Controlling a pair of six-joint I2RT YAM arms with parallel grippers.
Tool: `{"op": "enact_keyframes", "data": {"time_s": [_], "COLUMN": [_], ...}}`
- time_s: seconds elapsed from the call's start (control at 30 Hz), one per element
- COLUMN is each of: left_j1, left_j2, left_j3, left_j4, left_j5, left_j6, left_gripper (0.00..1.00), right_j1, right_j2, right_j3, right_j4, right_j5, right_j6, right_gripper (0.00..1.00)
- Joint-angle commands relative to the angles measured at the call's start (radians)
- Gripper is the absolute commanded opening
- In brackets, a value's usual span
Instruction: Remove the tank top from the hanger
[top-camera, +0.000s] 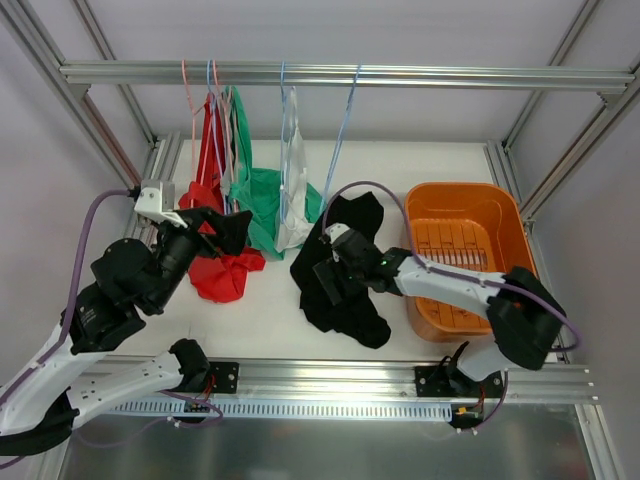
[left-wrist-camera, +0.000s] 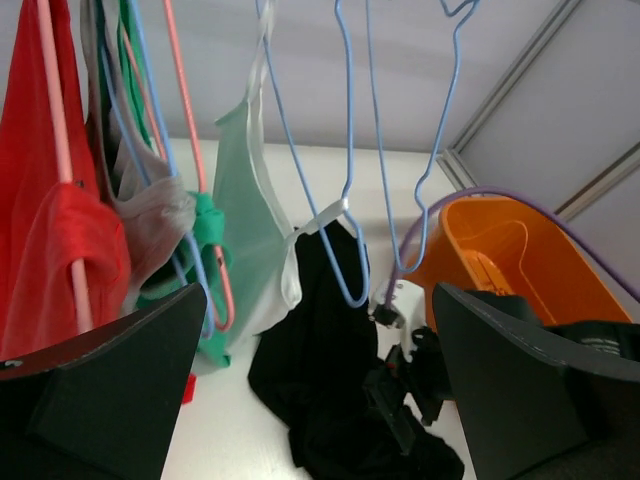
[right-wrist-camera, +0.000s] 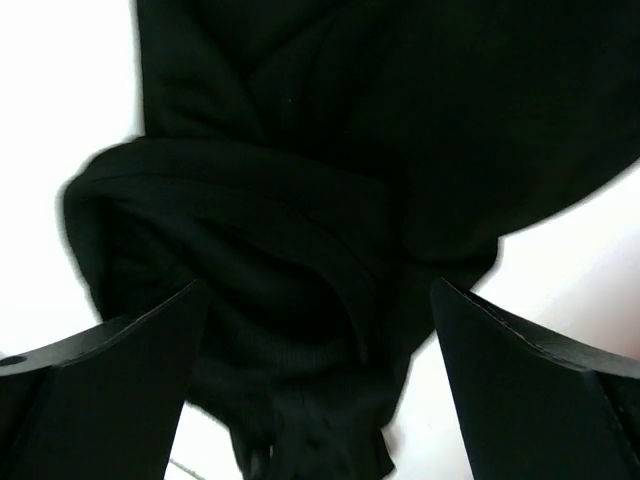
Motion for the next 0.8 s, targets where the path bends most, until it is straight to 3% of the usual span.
{"op": "enact_keyframes", "data": {"time_s": [0.0, 0.17, 0.23, 0.27, 0.33, 0.37, 0.43, 0.57, 0.77], "left_j1": [-0.011, -0.011, -0.011, -0.011, -0.011, -0.011, -0.011, -0.011, -0.011], "left_j2": [-0.048, -0.126, -0.16, -0.171, -0.201, -0.214, -0.24, -0.284, -0.344], "left_j3": [-0.046, -0.084, -0.098, -0.101, -0.104, -0.11, -0.121, -0.146, -0.184], "left_j4": [-0.063, -0.148, -0.191, -0.208, -0.234, -0.247, -0.257, -0.271, -0.273], "left_j5": [0.0, 0.0, -0.009, -0.011, 0.0, 0.02, 0.032, 0.055, -0.04], "left_j6": [0.02, 0.039, 0.039, 0.034, 0.031, 0.034, 0.045, 0.057, 0.036], "left_gripper": [0.99, 0.99, 0.99, 0.99, 0.99, 0.99, 0.99, 0.99, 0.99], "right_j1": [0.033, 0.048, 0.057, 0.06, 0.069, 0.071, 0.077, 0.111, 0.155], "right_j2": [0.121, 0.244, 0.277, 0.283, 0.263, 0.245, 0.171, -0.054, -0.431], "right_j3": [0.059, 0.073, 0.067, 0.053, 0.03, 0.003, -0.014, -0.062, -0.062], "right_j4": [0.042, 0.056, 0.068, 0.079, 0.123, 0.139, 0.153, 0.119, -0.02], "right_j5": [0.129, 0.207, 0.206, 0.185, 0.168, 0.146, 0.144, 0.215, 0.308], "right_j6": [0.033, 0.131, 0.141, 0.145, 0.152, 0.154, 0.161, 0.175, 0.184], "right_gripper": [1.0, 0.99, 0.93, 0.69, 0.4, 0.19, 0.0, 0.0, 0.0]}}
